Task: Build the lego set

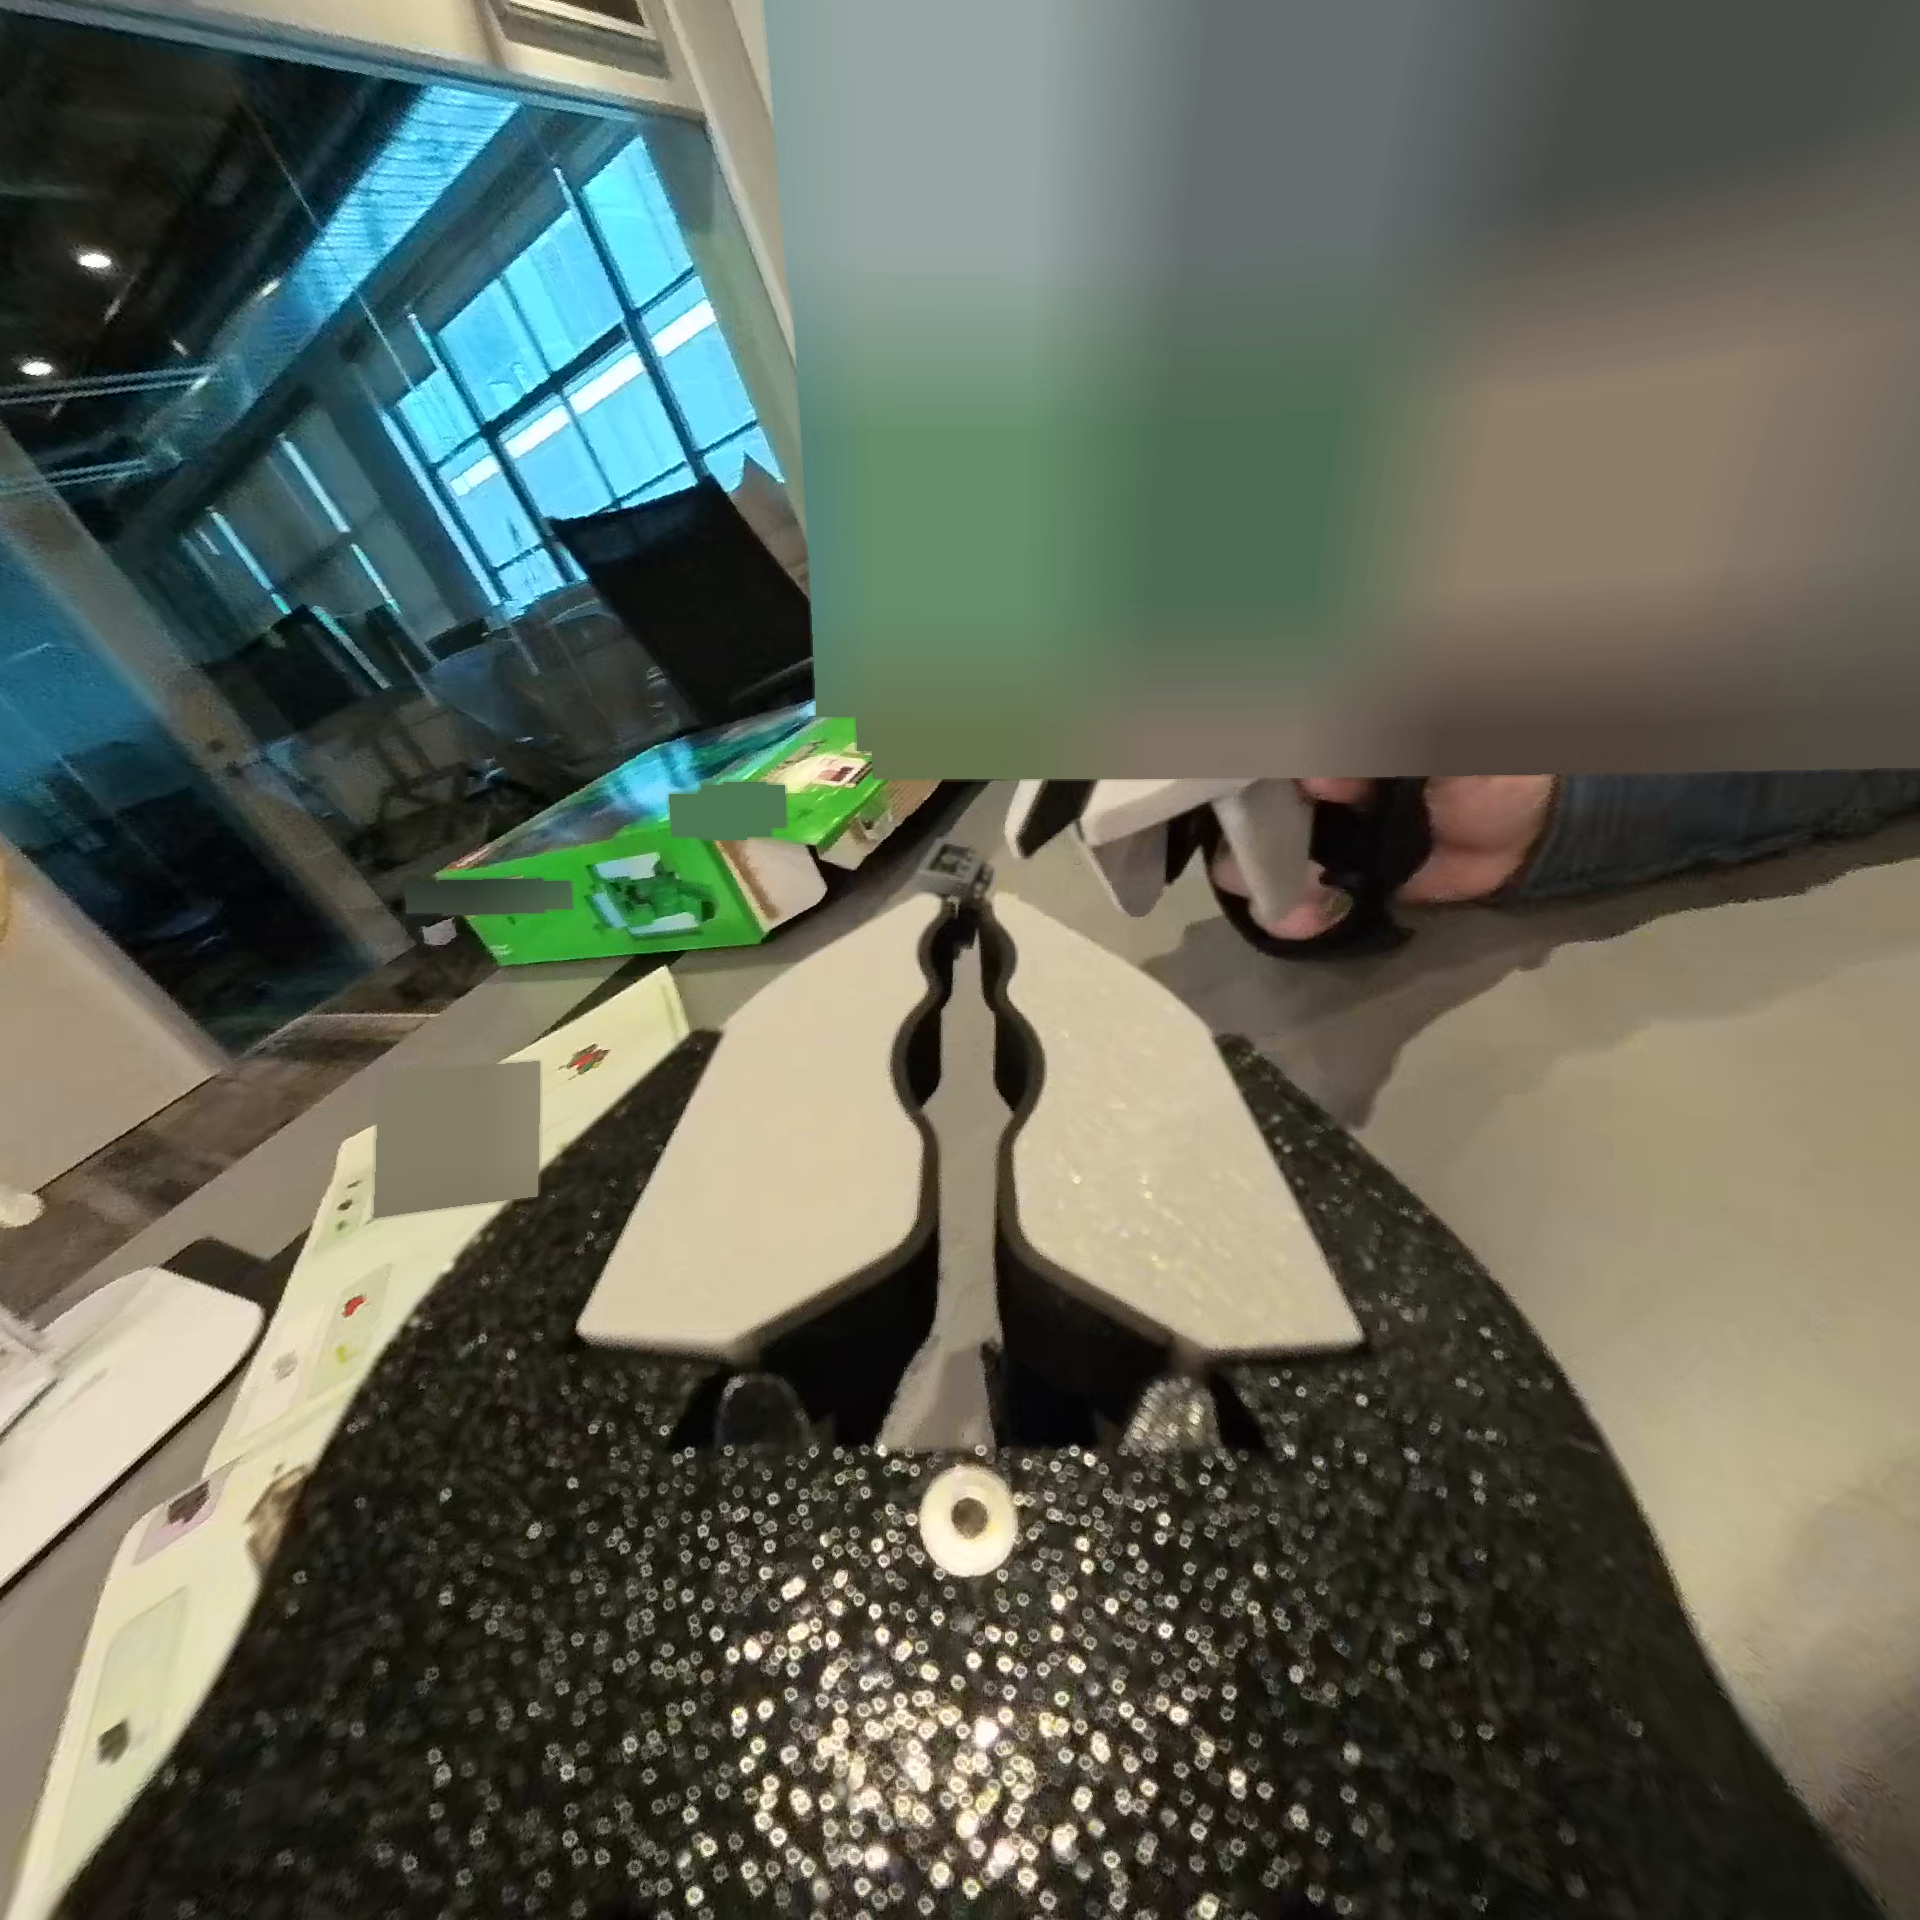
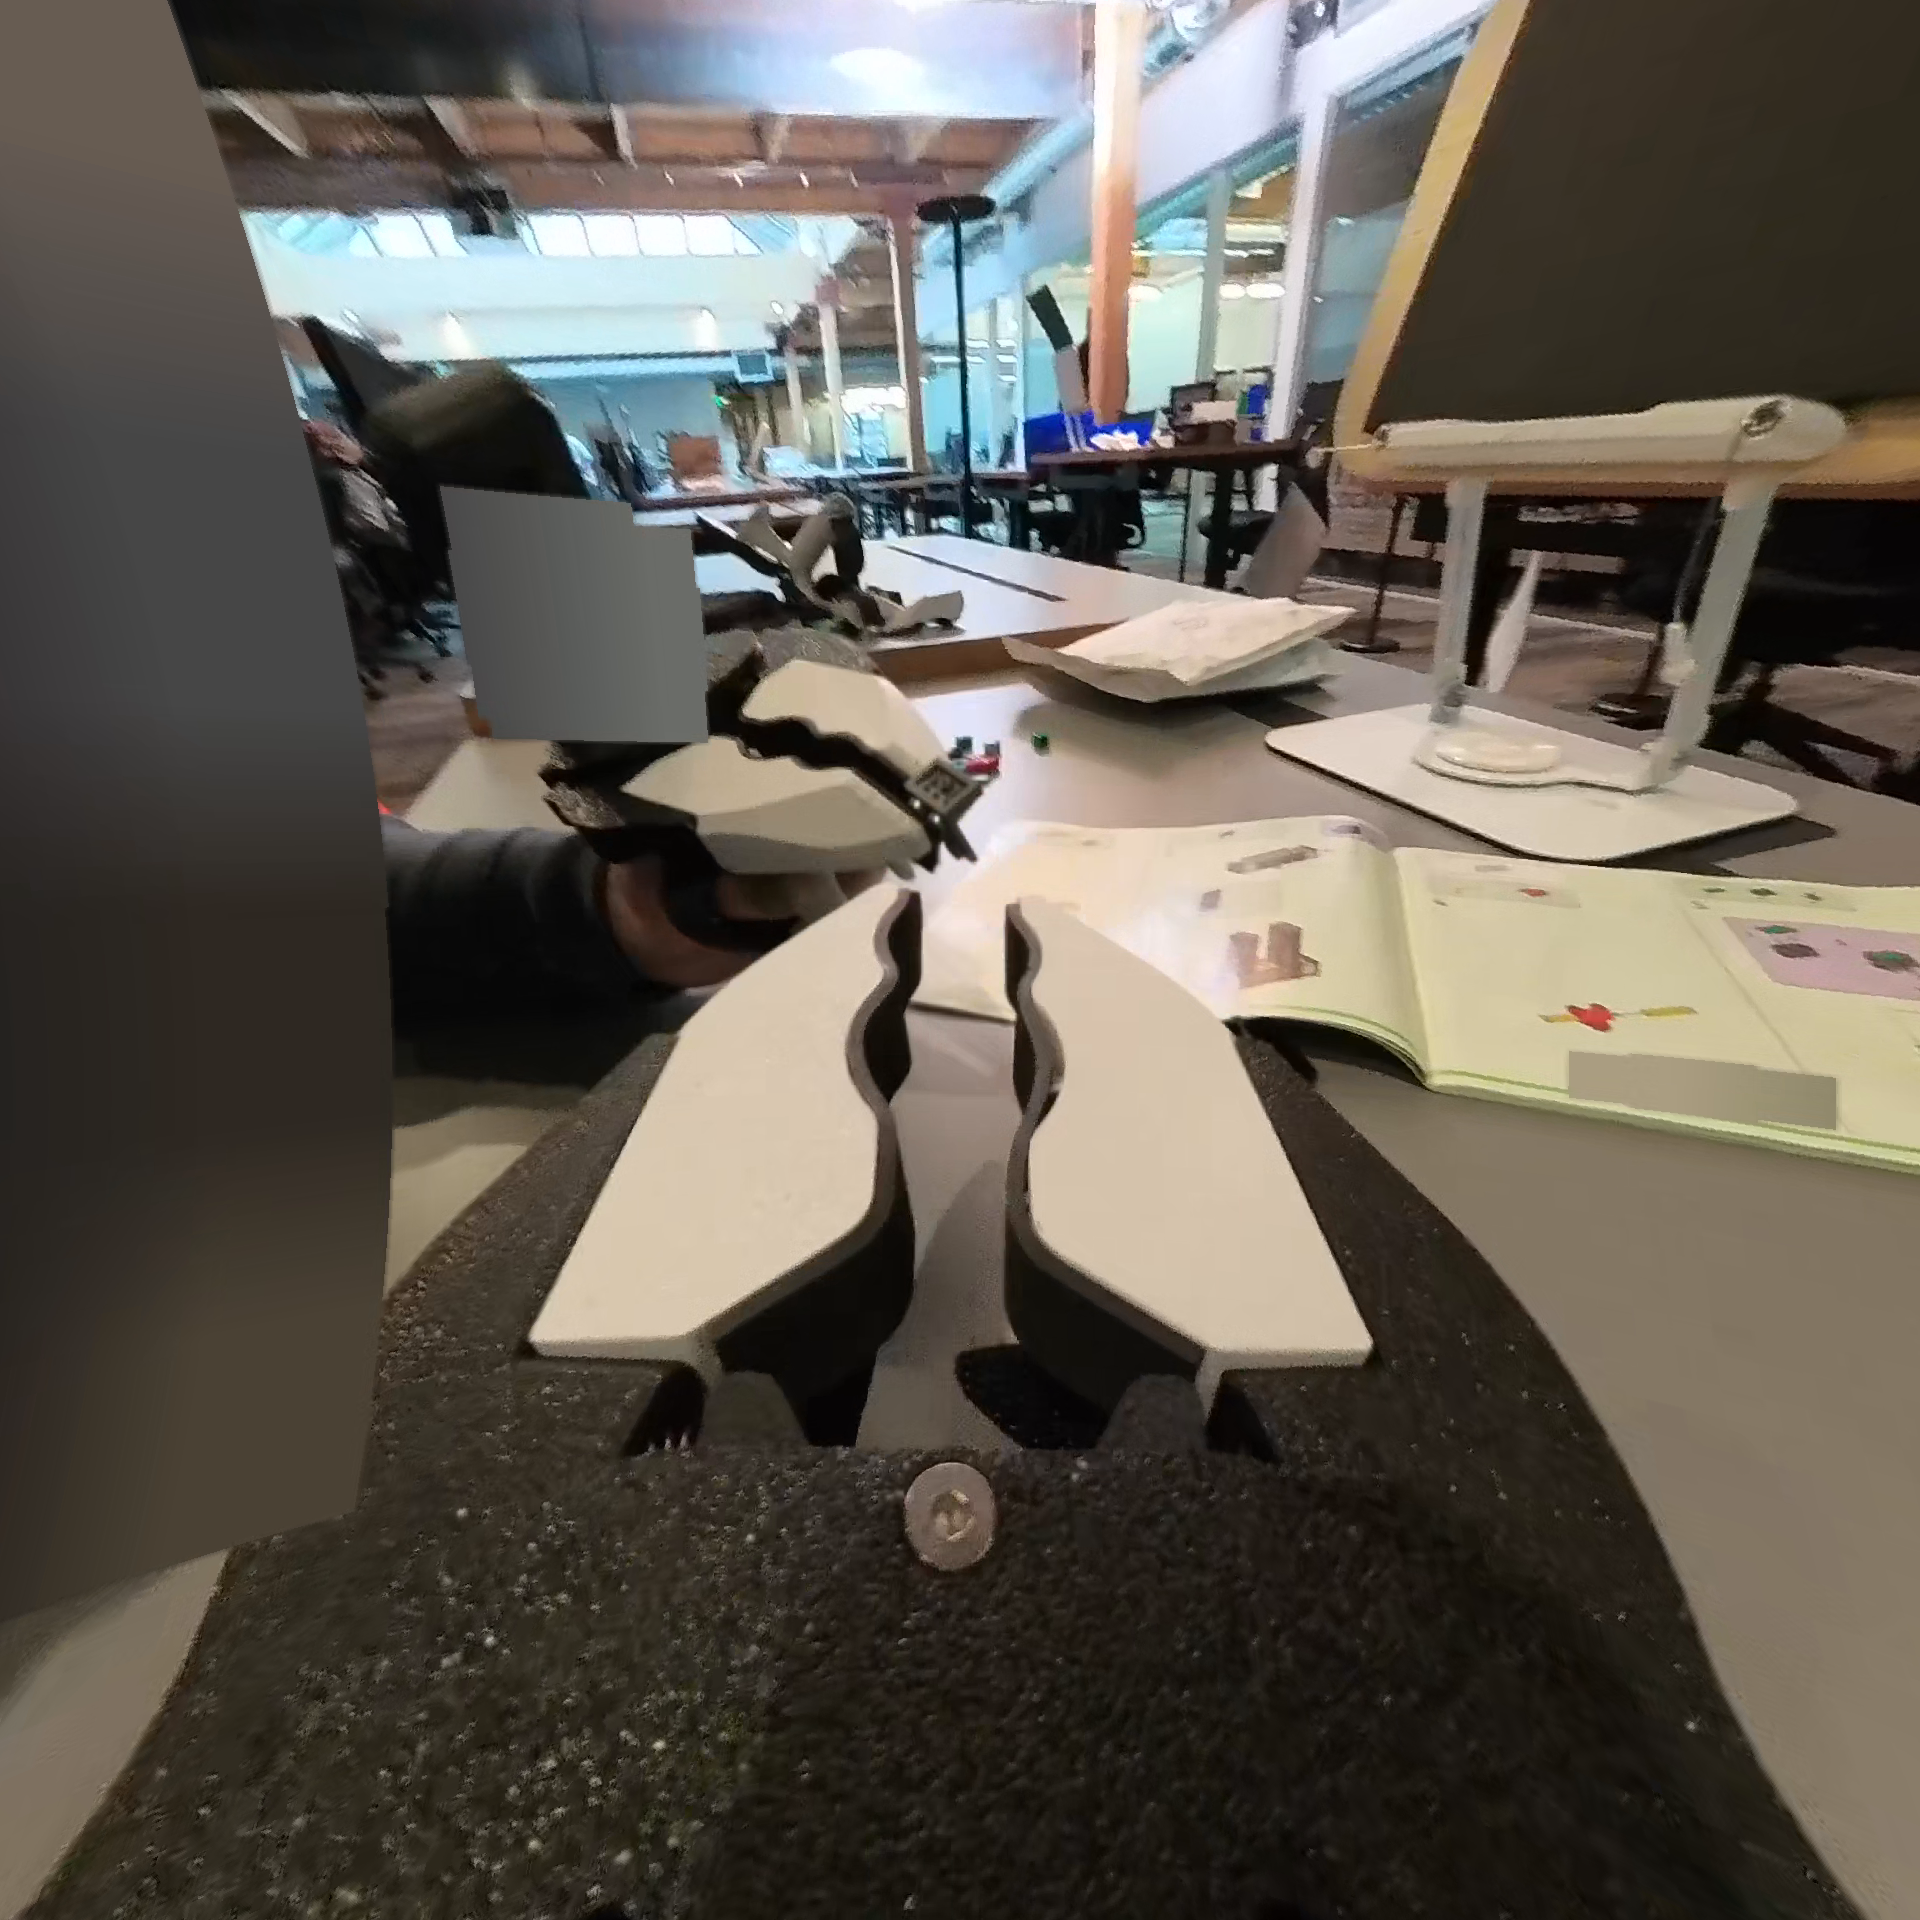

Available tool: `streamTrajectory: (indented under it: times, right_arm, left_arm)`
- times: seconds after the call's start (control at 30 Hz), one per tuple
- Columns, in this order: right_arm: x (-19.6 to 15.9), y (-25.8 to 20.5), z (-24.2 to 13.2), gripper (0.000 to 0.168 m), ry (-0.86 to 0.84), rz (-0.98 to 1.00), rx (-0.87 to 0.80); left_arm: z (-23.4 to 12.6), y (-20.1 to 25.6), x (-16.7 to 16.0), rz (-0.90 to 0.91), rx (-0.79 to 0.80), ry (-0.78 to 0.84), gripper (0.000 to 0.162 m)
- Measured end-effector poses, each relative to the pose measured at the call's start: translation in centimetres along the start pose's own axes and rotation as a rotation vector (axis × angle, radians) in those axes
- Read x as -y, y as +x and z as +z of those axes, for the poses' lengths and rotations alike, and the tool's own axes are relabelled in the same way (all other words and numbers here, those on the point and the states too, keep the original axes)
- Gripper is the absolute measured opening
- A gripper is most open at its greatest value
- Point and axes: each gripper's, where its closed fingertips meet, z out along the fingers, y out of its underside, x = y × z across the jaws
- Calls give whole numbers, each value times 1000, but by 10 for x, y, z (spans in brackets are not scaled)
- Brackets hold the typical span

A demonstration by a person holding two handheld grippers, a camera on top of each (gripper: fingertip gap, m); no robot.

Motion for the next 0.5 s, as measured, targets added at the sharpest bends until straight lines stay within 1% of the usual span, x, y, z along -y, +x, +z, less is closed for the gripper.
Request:
streamTrajectory:
  times: [0.2, 0.37, 0.5]
  right_arm:
    - [3, -9, 4, 16, 13, 39, 58]
    - [7, -26, 6, 15, 40, 86, 169]
    - [7, -31, 4, 8, 28, 98, 213]
  left_arm:
    - [1, 11, 2, 23, -65, 17, 4]
    - [0, 28, 6, 119, -156, 43, 4]
    - [0, 37, 6, 128, -207, 53, 4]
